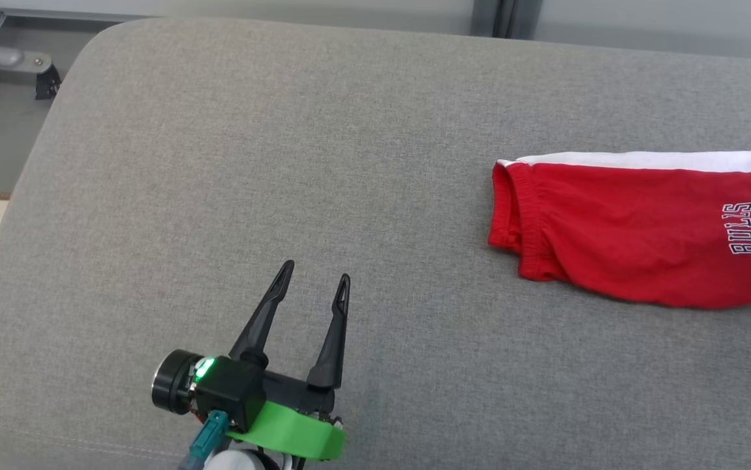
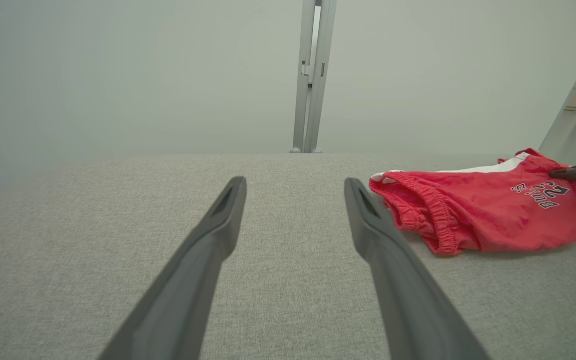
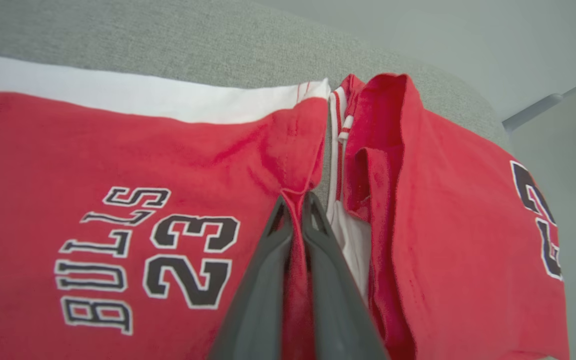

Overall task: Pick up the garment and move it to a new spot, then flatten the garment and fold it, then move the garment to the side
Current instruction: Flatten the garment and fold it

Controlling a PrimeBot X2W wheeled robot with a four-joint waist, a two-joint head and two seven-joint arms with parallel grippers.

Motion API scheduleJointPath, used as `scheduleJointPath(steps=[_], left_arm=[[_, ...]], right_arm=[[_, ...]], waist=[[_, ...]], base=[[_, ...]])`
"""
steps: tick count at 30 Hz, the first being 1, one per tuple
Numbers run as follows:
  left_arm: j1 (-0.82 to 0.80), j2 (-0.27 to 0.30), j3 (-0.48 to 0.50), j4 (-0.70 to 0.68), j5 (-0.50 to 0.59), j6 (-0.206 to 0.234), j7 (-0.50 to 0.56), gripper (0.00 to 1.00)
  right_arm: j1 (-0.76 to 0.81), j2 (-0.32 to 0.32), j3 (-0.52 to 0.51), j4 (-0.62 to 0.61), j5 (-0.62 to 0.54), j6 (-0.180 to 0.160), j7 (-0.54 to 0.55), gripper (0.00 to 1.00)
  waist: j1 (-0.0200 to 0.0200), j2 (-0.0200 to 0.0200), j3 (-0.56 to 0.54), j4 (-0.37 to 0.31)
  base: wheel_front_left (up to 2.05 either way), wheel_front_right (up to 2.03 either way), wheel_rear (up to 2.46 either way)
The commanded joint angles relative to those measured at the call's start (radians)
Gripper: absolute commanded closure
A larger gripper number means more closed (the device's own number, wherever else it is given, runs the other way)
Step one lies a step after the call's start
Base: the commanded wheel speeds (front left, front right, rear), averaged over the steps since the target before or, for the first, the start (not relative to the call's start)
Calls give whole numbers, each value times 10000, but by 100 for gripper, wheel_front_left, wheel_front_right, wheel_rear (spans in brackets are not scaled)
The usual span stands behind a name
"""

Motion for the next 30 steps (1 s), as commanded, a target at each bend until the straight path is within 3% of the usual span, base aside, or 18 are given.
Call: scheduleJointPath(steps=[1, 6, 20, 25, 30], left_arm=[[221, 9, 65, 47, 50, -23, 0, 0], [358, -26, 76, 162, 44, -37, 0, 0], [743, -64, -185, 457, -102, -42, 0, 0], [734, -77, -332, 509, -202, -15, 0, 0], [627, -82, -493, 530, -308, 25, 0, 0]], right_arm=[[-98, 14, 54, -194, -99, -17, 69, 100], [-314, 121, 266, -1148, -349, -15, 363, 100], [619, 1853, 952, -4663, -537, -14, 1919, 100], [940, 2435, 1345, -5293, -404, -14, 2392, 100], [982, 2961, 1569, -5044, -324, -14, 2698, 100]], waist=[[0, -1, -433, -402], [0, -1, -829, -541], [0, -1, -1654, 178], [0, -1, -1663, 553], [0, -1, -1555, 847]], base=[[0, 0, 0], [0, 0, 0], [0, 0, 0], [0, 0, 0], [0, 0, 0]])
